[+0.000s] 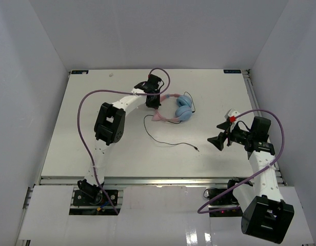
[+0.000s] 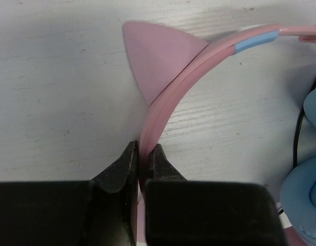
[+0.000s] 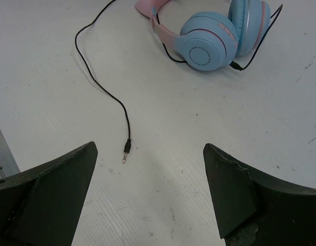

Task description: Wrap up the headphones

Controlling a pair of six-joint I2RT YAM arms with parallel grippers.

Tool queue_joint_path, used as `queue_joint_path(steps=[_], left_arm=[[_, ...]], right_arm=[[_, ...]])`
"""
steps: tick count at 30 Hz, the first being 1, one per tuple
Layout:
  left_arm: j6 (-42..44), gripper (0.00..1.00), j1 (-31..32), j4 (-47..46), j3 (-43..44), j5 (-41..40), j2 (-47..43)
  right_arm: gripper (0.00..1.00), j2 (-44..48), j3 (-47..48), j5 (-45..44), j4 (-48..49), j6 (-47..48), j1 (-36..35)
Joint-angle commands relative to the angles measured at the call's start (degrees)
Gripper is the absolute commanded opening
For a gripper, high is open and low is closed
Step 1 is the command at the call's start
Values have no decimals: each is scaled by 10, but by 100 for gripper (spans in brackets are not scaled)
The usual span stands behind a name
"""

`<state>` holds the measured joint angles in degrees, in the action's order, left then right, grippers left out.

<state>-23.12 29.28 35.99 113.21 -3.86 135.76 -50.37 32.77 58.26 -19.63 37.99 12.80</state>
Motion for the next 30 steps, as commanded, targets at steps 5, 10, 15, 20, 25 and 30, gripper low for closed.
queue_joint_path(steps=[5,10,15,20,25,30], left_arm=[[37,0,-2,-12,-76,-26,-156],[29,0,-5,-28,-169,-11,-333],[42,0,-8,-15,-245,1,-470],[14,0,-14,2,-281,72,-555],[-35,0,-14,5,-264,138,-600],[-56,0,-14,6,-240,189,-610]], right_arm=[[90,-9,20,107,-170,236,2],[90,-5,30,76,-71,161,-2],[90,-18,59,123,67,95,-4],[90,-79,98,175,206,-25,-19],[90,-126,96,131,404,-244,-70],[90,-150,118,-16,502,-399,-169]])
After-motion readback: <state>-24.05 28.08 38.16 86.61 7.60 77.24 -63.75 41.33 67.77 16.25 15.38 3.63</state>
